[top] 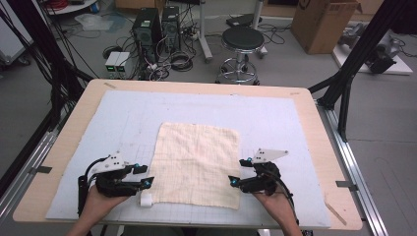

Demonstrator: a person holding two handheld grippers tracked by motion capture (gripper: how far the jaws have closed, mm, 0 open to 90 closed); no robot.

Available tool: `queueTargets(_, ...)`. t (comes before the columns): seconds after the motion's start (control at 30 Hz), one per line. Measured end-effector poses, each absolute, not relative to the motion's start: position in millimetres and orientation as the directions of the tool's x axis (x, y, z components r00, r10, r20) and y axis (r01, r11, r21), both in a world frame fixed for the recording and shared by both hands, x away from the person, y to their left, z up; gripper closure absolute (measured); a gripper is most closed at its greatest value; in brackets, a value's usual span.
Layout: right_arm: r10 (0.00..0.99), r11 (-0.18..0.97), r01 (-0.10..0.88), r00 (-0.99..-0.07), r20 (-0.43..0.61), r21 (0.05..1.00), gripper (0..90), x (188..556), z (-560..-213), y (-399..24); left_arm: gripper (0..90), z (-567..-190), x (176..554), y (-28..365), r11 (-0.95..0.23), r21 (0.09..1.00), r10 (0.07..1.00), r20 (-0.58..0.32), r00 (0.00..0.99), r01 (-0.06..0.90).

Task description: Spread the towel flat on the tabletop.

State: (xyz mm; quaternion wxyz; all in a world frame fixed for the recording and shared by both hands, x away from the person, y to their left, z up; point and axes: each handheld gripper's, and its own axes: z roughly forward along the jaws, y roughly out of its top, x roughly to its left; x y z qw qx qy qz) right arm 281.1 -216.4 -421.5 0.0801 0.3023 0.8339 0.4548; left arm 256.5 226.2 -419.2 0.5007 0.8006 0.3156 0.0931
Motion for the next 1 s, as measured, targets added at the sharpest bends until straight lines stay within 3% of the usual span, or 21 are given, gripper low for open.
queueTargets(1.0, 0.593, 0.403, 0.427, -0.796, 0.125, 0.809, 22.8, 291.6, -415.3, -210.1, 42.8, -416.7, 270.2, 222.7, -0.307, 0.867, 0.624, -0.130, 0.771, 0.394)
